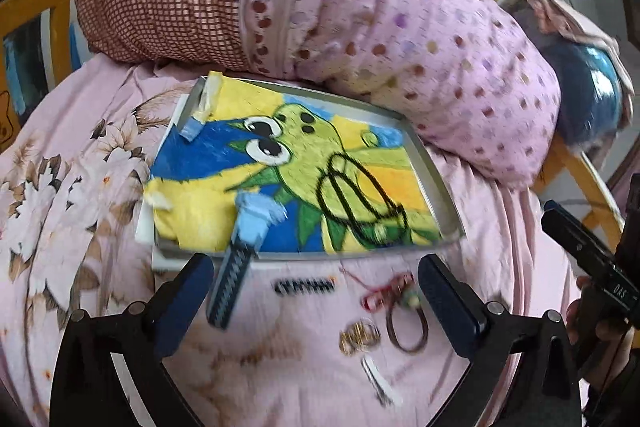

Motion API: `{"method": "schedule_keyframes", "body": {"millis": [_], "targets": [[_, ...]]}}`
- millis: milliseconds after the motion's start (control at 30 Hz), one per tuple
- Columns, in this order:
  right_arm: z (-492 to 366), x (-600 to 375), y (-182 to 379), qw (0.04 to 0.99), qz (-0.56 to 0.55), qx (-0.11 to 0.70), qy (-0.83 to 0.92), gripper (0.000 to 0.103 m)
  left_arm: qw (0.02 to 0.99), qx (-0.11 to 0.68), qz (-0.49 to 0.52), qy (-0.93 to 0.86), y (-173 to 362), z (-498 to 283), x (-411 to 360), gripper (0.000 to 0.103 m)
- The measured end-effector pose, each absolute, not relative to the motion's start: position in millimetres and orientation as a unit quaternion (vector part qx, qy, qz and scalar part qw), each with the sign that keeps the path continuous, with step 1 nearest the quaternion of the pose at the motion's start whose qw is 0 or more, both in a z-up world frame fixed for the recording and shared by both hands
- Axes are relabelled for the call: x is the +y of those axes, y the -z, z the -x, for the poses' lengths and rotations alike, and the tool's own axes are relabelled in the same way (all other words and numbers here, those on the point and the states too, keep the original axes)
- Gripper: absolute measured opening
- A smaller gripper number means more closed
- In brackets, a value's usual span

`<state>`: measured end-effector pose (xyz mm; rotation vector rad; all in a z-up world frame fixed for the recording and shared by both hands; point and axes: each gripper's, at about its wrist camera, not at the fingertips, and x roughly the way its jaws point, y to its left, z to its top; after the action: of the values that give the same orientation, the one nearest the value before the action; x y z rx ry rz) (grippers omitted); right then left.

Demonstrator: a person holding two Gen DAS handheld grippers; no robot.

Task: Organize jewelry
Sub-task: 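Open both tools and withdraw them from the tray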

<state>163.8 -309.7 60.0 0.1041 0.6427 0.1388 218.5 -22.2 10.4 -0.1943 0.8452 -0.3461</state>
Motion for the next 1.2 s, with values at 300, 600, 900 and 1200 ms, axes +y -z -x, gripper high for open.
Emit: {"method": "schedule_keyframes", "body": {"millis": [300, 600, 900, 1200], "targets": [[-102.6, -329.9, -35.2, 0.934, -0.075, 0.347, -0.043, 0.101, 0.887, 0.421, 0.075, 0.173, -2.4, -154.6, -33.7, 0.103], [-68.5, -338.5, -23.4, 0.922, -0.066, 0.382, -0.02, 0.101, 0.878, 0.442, 0.063, 0.172, 14.5, -114.2, -42.8, 0.103], [-63.7, -348.7, -2.6, 0.915, -0.064, 0.398, -0.012, 0.101, 0.849, 0.489, 0.065, 0.188, 39.7, -107.0, -60.3, 0.103], [-86.3, -360.7, 17.3, 0.922, -0.079, 0.377, -0.025, 0.101, 0.847, 0.489, 0.057, 0.2, 55.8, -124.9, -84.8, 0.102]]}}
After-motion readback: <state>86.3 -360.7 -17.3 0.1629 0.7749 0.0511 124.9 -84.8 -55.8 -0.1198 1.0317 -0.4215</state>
